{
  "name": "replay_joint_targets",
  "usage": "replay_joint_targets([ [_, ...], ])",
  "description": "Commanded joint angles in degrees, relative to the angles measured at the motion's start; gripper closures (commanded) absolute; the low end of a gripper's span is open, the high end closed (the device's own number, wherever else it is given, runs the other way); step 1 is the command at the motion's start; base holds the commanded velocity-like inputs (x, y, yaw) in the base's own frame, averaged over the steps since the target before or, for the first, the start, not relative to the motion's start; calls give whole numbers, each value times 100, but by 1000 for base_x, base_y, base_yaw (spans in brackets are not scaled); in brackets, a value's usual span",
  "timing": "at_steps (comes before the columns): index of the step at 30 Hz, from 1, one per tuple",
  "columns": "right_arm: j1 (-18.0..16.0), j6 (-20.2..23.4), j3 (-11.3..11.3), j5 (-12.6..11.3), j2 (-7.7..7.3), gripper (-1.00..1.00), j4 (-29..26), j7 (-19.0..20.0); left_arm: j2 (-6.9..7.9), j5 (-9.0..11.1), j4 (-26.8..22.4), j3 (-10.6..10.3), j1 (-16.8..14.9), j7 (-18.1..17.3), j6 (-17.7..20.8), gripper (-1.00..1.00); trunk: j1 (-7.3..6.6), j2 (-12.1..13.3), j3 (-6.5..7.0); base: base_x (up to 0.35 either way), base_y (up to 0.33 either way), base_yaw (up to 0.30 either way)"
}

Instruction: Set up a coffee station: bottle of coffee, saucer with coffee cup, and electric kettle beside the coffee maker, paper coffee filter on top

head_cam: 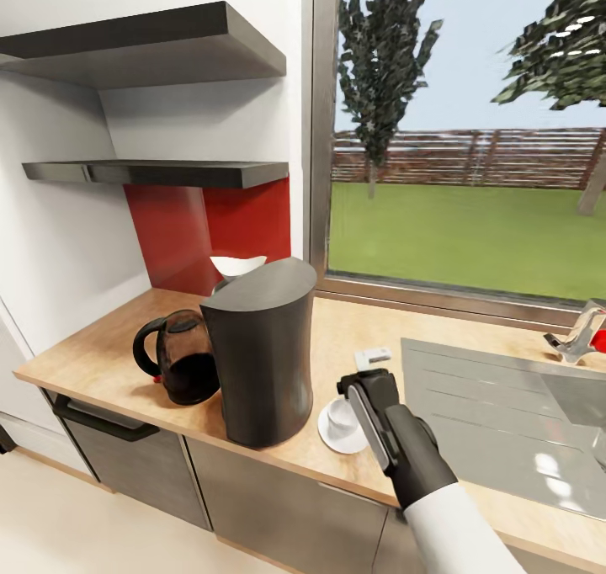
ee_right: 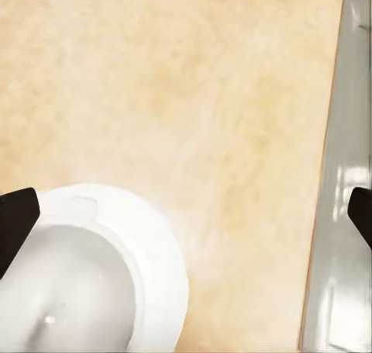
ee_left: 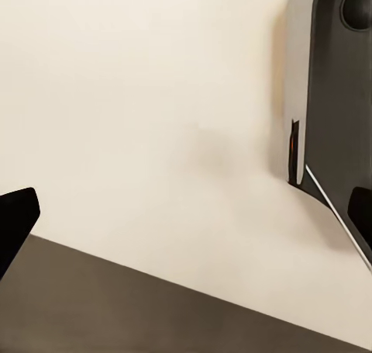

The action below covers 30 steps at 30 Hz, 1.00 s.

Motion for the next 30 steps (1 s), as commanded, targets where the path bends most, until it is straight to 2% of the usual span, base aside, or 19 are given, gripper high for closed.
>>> replay_joint_targets([
  [1,-6,61,7,-42,0,-100,-64,-45,-2,-60,-5,45,1,7,-10,-100,4,-12,-12,0,0,0],
  [11,0,131,9,-37,-7,-100,-655,-45,-2,-60,-10,43,1,6,-15,-100,4,-12,-12,0,0,0],
  [13,2,93,5,-30,-43,-100,-704,-49,-2,-60,-10,43,1,6,-21,-100,4,-12,-12,0,0,0],
  [15,2,-128,1,-31,-129,-100,-728,-52,-2,-60,-10,43,1,6,-23,-100,4,-12,-12,0,0,0],
  [18,13,-1128,-1,-36,-333,-100,-737,-48,-2,-60,-11,50,1,-1,-24,-100,4,-12,-12,0,0,0],
  [23,109,-2368,-1,-27,-427,-100,-738,-45,-2,-64,-11,51,1,-2,-29,-100,4,-12,-12,0,0,0],
  [27,414,-3401,-1,-25,-466,-100,-735,-41,-2,-66,-11,51,1,-3,-33,-100,4,-12,-12,0,0,0],
  [30,743,-4649,-1,-18,-626,-100,-736,-30,1,-62,-11,51,1,-3,-33,-100,4,-12,-12,0,0,0],
])
